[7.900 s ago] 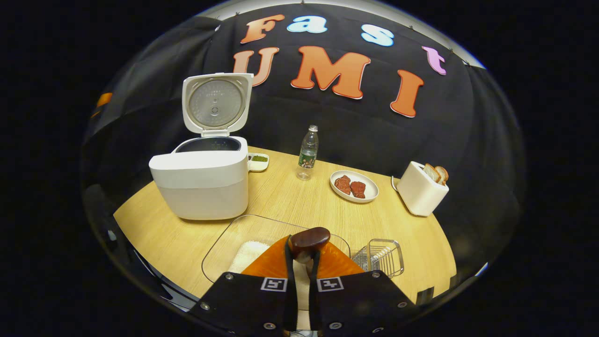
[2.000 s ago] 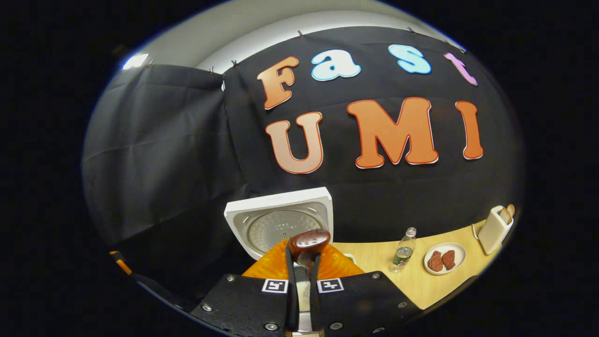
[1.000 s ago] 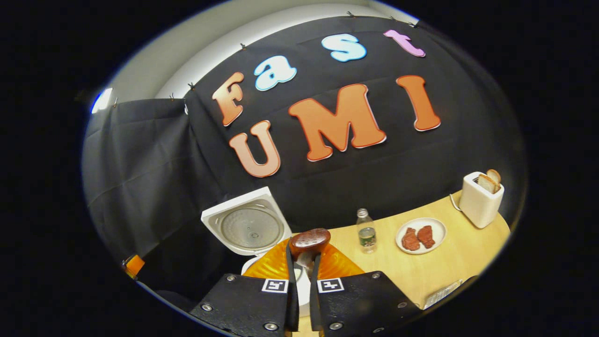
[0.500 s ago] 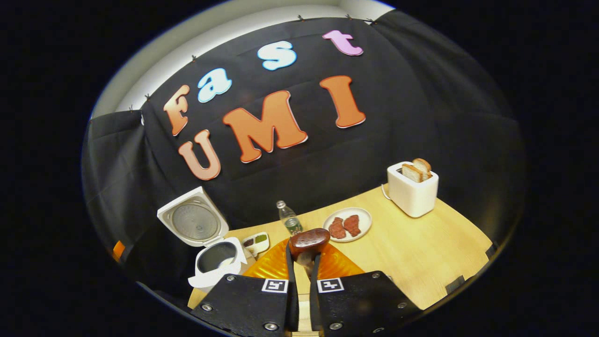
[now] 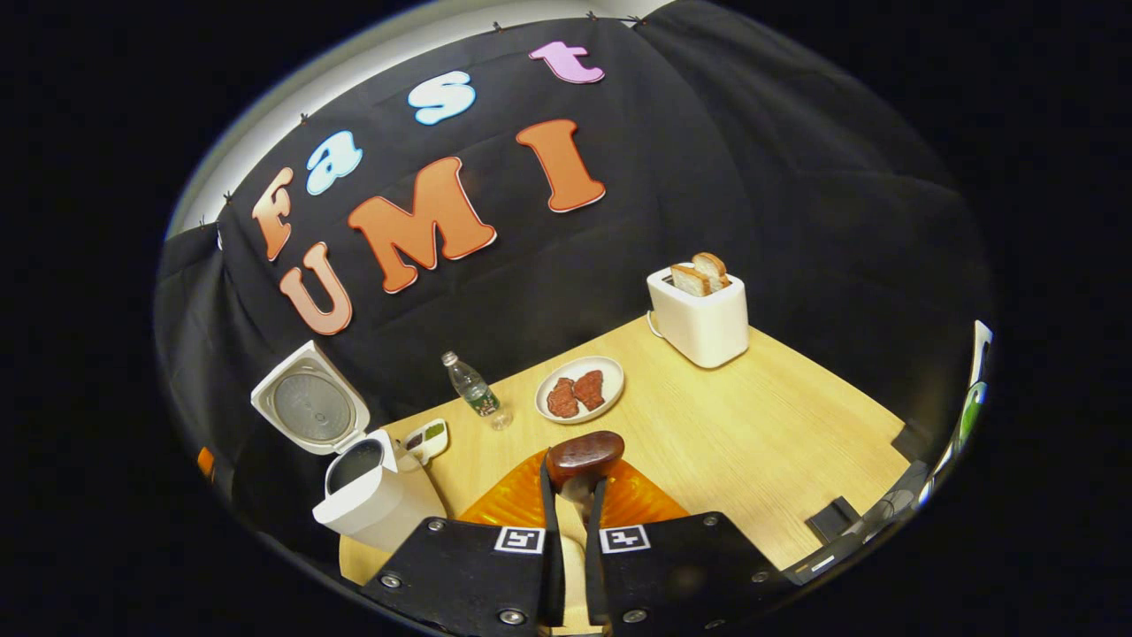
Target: Close the left gripper, press the button to open the rice cooker; take a wooden spoon from the chopstick holder with the right hand, scoop a spoonful of rice and pour it into the rice cooker, then put the wooden spoon back into the chopstick holder.
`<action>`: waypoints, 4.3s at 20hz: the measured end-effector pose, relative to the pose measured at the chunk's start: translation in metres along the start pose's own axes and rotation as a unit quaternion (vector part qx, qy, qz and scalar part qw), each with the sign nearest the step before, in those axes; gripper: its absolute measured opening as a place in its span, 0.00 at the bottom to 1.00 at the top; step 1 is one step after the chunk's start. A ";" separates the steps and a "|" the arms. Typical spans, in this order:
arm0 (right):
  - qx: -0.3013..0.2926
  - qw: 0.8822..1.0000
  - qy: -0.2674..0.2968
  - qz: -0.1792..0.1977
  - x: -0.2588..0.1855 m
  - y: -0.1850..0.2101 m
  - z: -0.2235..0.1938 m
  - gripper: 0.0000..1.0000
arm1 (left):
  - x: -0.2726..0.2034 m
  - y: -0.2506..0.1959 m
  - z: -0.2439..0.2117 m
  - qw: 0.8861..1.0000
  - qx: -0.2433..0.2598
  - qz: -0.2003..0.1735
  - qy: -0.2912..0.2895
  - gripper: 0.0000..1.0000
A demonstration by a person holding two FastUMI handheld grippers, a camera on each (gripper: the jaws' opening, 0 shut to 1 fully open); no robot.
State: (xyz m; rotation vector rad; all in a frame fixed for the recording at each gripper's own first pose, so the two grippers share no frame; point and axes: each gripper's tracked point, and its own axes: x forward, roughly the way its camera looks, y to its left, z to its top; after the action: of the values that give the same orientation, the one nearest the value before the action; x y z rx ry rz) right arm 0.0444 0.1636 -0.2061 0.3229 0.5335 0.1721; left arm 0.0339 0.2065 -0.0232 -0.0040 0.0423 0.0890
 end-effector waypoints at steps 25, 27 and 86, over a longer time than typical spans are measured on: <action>0.041 0.997 0.046 -0.052 0.033 -0.084 -0.061 0.88 | 0.016 -0.031 0.033 1.000 0.003 0.016 -0.018 0.99; 0.027 0.997 0.037 -0.069 0.023 -0.093 -0.052 0.95 | 0.035 -0.039 0.048 0.999 0.005 0.014 -0.028 0.99; -0.142 0.987 -0.080 -0.002 -0.046 -0.013 0.064 0.95 | 0.196 -0.144 -0.125 0.980 -0.013 0.014 0.198 0.96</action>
State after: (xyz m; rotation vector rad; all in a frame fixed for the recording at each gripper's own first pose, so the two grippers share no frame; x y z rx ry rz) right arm 0.0397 0.1242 -0.1369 0.0574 0.3449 0.2129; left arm 0.2365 0.0802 -0.1557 -0.0464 0.4401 0.1163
